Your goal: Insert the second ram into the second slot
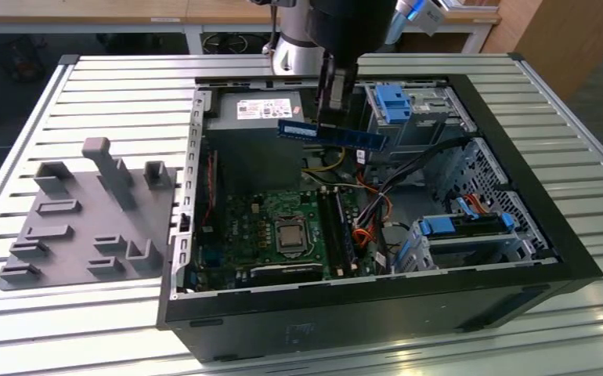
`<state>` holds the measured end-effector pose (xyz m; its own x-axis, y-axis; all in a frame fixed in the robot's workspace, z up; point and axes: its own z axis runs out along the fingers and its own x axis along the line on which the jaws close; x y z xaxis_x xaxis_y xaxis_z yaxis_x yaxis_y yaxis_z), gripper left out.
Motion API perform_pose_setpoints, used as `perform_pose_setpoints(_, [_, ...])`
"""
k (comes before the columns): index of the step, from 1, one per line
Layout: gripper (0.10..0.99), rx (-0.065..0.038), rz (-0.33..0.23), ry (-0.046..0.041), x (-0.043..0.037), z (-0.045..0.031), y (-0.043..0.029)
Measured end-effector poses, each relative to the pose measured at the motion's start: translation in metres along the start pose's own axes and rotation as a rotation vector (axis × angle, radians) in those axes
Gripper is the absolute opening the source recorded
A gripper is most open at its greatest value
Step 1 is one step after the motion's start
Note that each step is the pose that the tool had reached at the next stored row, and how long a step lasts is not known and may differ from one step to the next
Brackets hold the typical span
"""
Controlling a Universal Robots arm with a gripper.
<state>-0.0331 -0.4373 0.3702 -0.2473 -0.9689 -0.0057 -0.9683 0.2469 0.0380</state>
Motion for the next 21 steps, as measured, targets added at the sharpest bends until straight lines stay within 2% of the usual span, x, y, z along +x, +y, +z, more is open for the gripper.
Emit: perform_pose_setpoints(21, [0.137,0.001,0.101,-0.0038,0.0,0.0,0.0])
